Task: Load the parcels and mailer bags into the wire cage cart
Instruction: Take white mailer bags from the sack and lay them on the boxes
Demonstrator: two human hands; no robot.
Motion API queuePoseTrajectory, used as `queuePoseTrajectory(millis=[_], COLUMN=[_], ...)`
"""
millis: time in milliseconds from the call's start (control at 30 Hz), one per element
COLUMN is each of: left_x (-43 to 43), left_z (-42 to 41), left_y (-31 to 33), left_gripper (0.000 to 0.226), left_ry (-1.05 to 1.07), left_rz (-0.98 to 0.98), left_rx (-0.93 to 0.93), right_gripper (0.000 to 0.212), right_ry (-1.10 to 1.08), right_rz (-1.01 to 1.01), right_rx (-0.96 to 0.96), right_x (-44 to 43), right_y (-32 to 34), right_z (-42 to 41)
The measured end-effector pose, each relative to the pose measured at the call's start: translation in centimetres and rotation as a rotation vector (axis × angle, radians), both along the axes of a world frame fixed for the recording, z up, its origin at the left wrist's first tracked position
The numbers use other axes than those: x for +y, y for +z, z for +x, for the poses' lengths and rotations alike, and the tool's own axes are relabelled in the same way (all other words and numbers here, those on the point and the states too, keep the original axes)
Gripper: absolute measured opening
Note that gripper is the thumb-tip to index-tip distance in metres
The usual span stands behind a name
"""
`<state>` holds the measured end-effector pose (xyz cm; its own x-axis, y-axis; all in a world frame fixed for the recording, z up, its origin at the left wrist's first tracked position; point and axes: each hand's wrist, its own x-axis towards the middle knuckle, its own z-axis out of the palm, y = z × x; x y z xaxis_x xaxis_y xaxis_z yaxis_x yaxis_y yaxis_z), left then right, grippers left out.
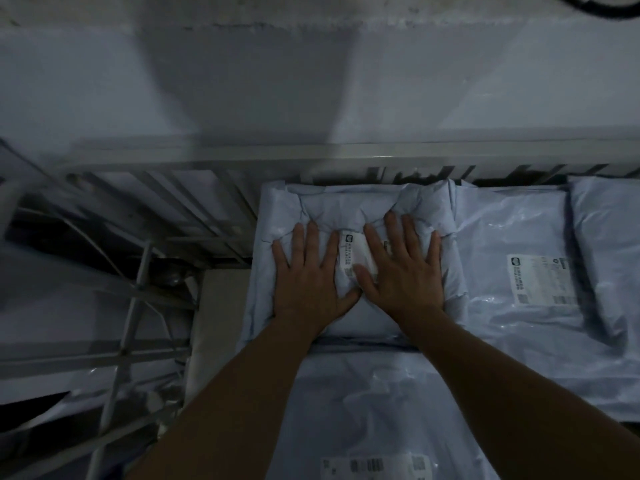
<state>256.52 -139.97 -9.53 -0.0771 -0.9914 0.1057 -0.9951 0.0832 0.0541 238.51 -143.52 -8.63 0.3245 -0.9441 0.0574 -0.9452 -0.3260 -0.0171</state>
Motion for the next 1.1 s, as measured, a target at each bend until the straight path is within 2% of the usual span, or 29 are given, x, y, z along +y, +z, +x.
queuePoseTrajectory(millis=[100,233,267,367,500,667,833,1100], left_x=[0.2,-1.2,-1.2,2.2,10.8,17.0,16.4,16.2], left_z=[0.0,1.8,2.1,1.7,-0.5,-1.7,-0.7,-0.9], left_y=[0.4,4.9,6.4,8.6,7.7,5.3,3.4,2.1], left_gripper=[0.093,0.098,0.095,0.083,0.071,0.074,0.075,0.077], left_ry=[-0.01,-0.004,0.006,0.036,0.116,0.102,0.095,0.121], left_rz=[0.053,0.491,0.529,0.359,0.116,0.178,0.217,0.209], left_rx=[0.037,0.101,0.097,0.002,0.141,0.083,0.091,0.12], right_gripper=[0.077,0.079,0.077,0.071,0.068,0.067,0.066,0.066], right_ry=[-0.003,0.046,0.062,0.042,0.068,0.047,0.046,0.011], right_rz=[0.046,0.214,0.218,0.159,0.09,0.151,0.2,0.223], right_rx=[-0.004,0.026,0.055,0.047,0.006,0.041,0.05,0.011], right_x=[0.2,0.4,1.1,5.1,12.0,15.8,16.3,15.9], right_y=[0.5,4.4,5.5,7.8,8.5,6.0,2.7,1.1], right_z=[0.0,-0.5,-0.7,-1.4,-0.9,-1.9,-3.3,-3.3])
